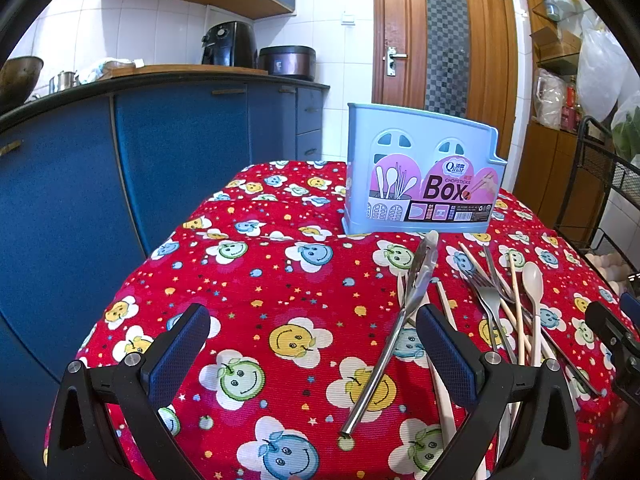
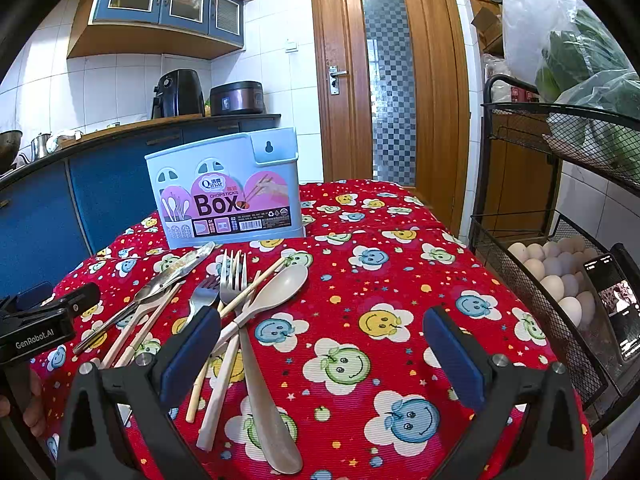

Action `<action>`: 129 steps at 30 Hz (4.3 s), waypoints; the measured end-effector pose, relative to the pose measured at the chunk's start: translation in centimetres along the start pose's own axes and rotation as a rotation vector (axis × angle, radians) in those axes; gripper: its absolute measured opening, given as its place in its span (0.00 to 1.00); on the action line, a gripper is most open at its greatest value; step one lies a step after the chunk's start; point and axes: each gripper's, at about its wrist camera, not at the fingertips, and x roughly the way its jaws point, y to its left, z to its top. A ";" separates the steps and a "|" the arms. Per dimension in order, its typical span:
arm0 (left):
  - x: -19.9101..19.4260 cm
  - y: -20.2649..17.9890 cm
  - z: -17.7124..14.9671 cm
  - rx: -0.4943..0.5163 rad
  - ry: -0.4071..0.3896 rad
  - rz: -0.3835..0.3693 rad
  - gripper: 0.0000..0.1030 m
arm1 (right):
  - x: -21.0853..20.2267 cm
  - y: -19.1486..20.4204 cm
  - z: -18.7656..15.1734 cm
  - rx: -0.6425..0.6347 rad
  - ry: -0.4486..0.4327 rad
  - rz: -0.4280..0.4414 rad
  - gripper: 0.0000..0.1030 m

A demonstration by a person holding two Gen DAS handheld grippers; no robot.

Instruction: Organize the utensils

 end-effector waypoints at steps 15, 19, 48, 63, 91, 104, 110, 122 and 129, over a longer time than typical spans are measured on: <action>0.0 0.0 0.0 -0.001 0.000 -0.001 0.99 | 0.0 -0.1 0.0 0.000 0.000 0.000 1.00; 0.0 0.0 0.0 -0.001 0.001 -0.001 0.99 | 0.0 -0.1 0.0 0.000 0.000 0.000 1.00; 0.0 0.0 0.0 -0.003 -0.001 -0.003 0.99 | 0.2 -0.1 -0.1 0.000 0.002 -0.001 1.00; -0.2 -0.2 0.4 -0.009 -0.005 -0.007 0.99 | 0.2 -0.1 0.0 0.000 0.003 -0.002 1.00; -0.1 -0.1 -0.1 0.000 0.002 -0.007 0.99 | 0.7 -1.3 0.2 0.092 0.041 0.034 1.00; -0.1 -1.1 1.6 0.062 0.023 -0.044 0.99 | 2.2 -1.3 1.5 0.089 0.158 0.050 1.00; 0.7 -2.4 4.3 0.091 0.048 -0.102 0.99 | 3.3 -1.2 3.8 0.095 0.221 0.060 1.00; 5.8 -4.7 5.4 0.167 0.217 -0.167 0.93 | 7.4 -0.6 4.8 0.114 0.407 0.094 0.73; 9.1 -5.3 5.8 0.175 0.304 -0.202 0.75 | 9.8 0.0 4.4 0.118 0.465 0.109 0.55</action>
